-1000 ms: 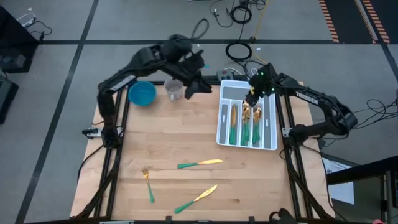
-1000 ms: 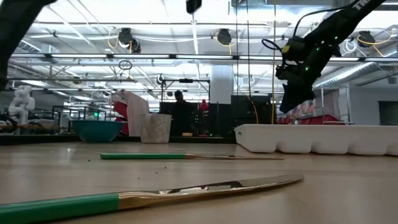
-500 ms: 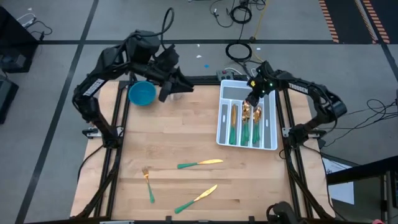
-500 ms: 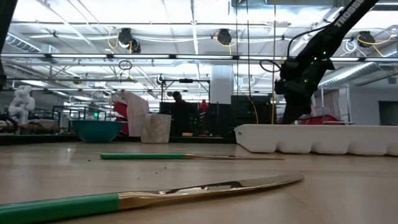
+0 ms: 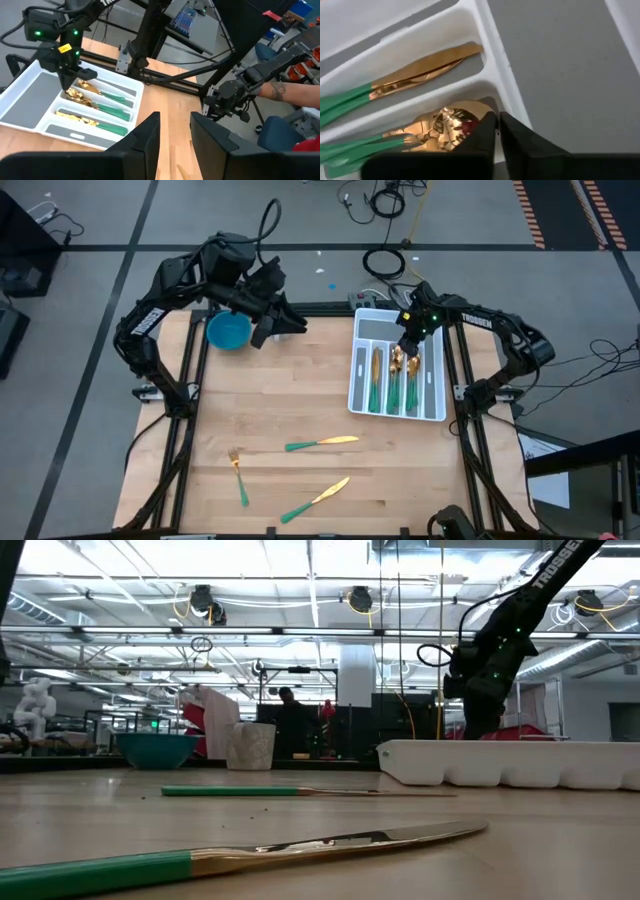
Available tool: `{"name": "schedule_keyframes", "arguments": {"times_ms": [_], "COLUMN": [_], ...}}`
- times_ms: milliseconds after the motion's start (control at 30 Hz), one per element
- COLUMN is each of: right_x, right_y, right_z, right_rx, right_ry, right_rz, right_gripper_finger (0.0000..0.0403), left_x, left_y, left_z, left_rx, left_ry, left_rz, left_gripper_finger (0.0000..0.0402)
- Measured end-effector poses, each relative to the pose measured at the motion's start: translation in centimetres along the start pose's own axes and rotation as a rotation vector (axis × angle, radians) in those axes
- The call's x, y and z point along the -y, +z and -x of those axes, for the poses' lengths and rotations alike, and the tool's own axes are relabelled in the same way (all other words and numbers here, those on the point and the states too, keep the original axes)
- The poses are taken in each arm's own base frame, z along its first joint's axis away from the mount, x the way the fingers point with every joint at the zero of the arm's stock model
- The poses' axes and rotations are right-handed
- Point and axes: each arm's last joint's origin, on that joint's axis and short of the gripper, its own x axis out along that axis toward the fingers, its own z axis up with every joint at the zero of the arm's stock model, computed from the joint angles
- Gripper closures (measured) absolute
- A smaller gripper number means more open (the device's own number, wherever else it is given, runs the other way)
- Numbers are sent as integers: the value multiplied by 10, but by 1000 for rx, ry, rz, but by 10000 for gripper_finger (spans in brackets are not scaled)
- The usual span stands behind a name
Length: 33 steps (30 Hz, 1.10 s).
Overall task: Sort silverware
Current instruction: Put the green spoon into the white cutlery tray, then put the green table knife into the white cutlery tray
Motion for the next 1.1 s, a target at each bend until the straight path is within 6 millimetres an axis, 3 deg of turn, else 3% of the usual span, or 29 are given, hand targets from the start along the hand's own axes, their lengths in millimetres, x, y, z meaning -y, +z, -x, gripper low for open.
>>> {"name": "schedule_keyframes", "arguments": {"times_ms": [133,267,700,900,1100], "right_x": [-3,-11,-56,-74,-96], "right_y": [0,4,34,26,4], "right_z": [4,22,142,170,190], "right_rx": [0,44,223,195,176], "right_ry": [1,-19,-108,-96,-84], "right_rz": [0,7,87,72,57], "right_gripper_finger": [400,402,403,403,403], "left_x": [-1,-1,-1,-1,-1], "left_y": [0,-2,-2,-2,-4], "left_z": [0,0,0,0,0], "left_rx": [-3,-16,-19,-22,-41], "left_ry": [3,5,5,5,7], "left_rz": [3,9,-22,-47,-64], "left_gripper_finger": [288,288,288,288,288]}}
